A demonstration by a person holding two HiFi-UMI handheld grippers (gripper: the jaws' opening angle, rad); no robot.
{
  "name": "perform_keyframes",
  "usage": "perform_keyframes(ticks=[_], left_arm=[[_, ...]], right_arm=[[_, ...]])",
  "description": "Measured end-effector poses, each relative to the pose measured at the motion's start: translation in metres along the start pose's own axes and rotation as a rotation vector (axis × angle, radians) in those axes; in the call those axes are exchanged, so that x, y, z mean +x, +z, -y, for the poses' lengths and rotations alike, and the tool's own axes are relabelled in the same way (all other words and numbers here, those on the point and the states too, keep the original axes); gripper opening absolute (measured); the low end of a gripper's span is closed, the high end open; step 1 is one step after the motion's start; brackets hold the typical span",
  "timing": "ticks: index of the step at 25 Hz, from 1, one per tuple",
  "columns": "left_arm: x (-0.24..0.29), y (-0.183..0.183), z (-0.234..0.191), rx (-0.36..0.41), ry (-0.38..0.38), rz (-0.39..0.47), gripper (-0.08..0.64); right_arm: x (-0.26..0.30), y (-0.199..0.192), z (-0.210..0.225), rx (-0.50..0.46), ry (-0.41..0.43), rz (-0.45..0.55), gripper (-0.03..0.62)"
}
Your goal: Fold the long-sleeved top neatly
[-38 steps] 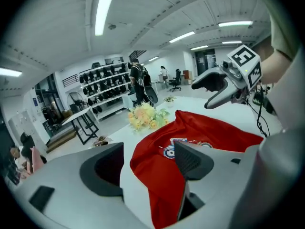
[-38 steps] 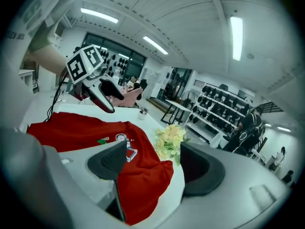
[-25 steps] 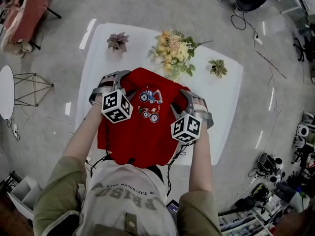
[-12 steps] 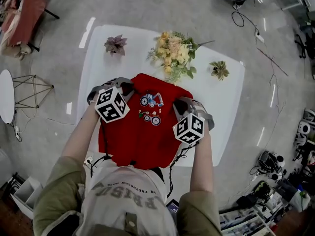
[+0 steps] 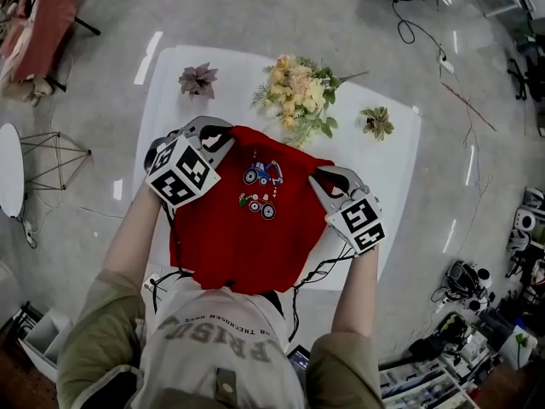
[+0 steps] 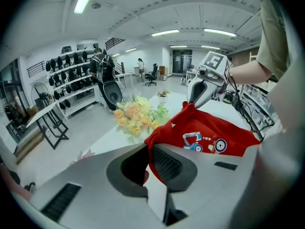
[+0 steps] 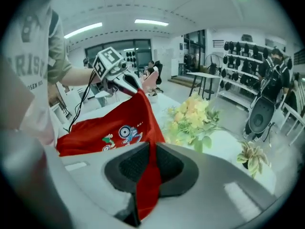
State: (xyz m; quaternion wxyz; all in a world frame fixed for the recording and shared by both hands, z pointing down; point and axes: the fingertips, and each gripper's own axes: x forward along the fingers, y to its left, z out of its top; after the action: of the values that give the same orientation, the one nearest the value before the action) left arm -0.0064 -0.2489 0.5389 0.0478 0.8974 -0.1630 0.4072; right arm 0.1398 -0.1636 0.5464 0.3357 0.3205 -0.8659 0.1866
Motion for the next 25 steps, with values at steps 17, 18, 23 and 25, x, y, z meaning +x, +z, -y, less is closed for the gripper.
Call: perform_keyframes(ticks=[17, 18, 23, 25], left_arm=[[0.088, -0.034, -0.047, -0.066, 0.201, -0.239, 0.043], [0.089, -0.036, -0.048, -0.084, 0.208, -0.243, 0.056], [0.074, -0.031, -0.051, -0.189, 0.236, -0.188, 0.196], [0.060, -0.027, -0.050, -0.218, 0.239, -0.158, 0.234]], right_arm=[[0.059, -0.014, 0.092, -0.092, -0.290, -0.202, 0.035], [0.061, -0.016, 0.093, -0.086, -0.301, -0.206, 0.035], [0.051, -0.002, 0.092, -0.027, -0.358, -0.106, 0.055], [0.041, 0.005, 0.087, 0.033, -0.333, -0.042, 0.156]])
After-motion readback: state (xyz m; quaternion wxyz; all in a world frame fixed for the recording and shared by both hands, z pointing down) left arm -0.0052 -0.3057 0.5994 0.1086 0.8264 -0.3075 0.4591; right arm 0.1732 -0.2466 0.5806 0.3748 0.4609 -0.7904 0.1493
